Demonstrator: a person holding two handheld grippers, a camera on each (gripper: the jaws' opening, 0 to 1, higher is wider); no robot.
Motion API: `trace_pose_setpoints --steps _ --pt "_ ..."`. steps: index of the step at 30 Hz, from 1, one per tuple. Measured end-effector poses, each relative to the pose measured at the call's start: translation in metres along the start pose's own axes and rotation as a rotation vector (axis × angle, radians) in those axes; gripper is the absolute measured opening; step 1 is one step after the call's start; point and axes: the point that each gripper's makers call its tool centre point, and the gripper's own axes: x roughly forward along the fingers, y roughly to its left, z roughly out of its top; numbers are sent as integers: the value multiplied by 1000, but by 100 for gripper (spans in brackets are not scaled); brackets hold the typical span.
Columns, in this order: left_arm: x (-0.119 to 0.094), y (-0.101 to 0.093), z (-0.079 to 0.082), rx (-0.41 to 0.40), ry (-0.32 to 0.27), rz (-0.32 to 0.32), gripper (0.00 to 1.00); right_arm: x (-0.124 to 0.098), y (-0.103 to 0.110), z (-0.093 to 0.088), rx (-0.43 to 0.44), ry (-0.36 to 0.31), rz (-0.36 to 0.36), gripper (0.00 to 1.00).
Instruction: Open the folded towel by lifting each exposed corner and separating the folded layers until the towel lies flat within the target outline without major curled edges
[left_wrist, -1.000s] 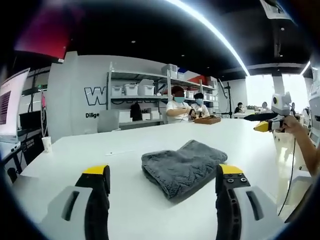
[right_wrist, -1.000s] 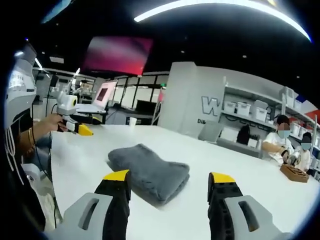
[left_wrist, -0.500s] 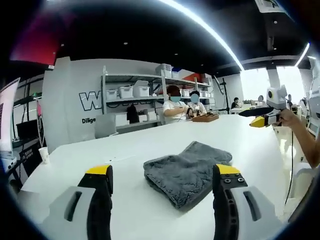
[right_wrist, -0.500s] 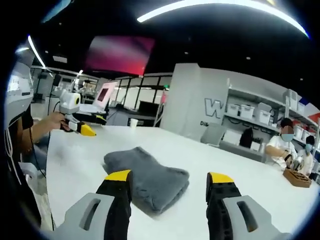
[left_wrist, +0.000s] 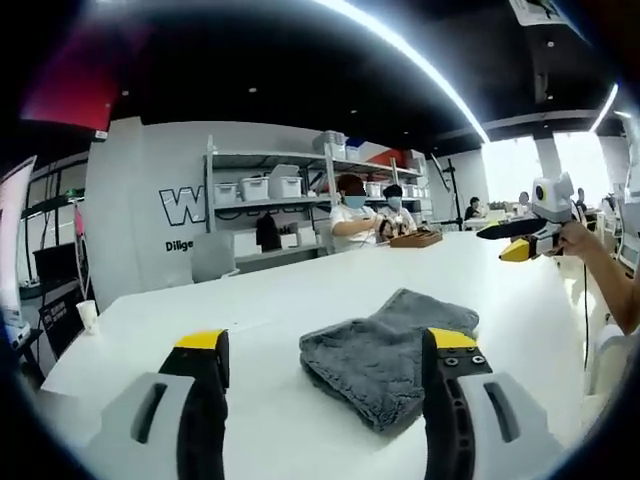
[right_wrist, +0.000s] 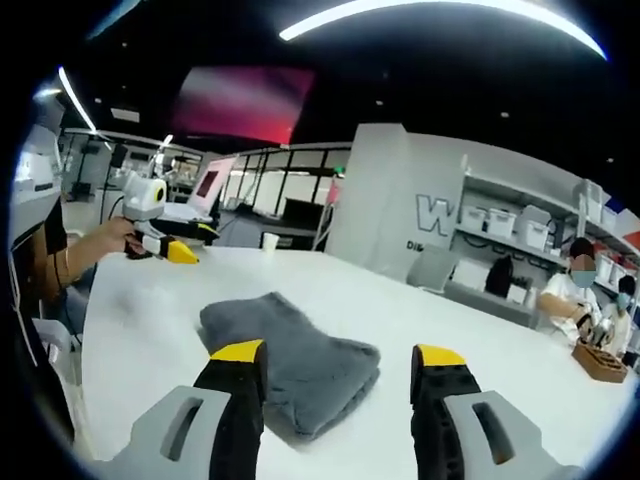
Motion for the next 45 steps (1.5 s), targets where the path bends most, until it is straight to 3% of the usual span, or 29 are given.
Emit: trace_pose_setpoints --steps 26,28,30,34,39,45 --pt "28 13 -8 31 25 -23 70 43 -10 -8 -2 32 -4 52" --pt "30 13 -7 28 24 -23 69 45 -13 -12 -17 54 -20 51" --pt "32 14 -6 20 16 -17 69 47 -18 -18 -85 99 -50 52" --pt "39 15 -7 11 14 -19 69 53 -17 -20 -59 94 -40 50" --pt "43 22 -2 -7 -6 -3 69 59 -28 -28 -82 141 -83 48" --pt "52 31 -1 -1 -6 10 67 69 -32 -25 -74 136 -79 47"
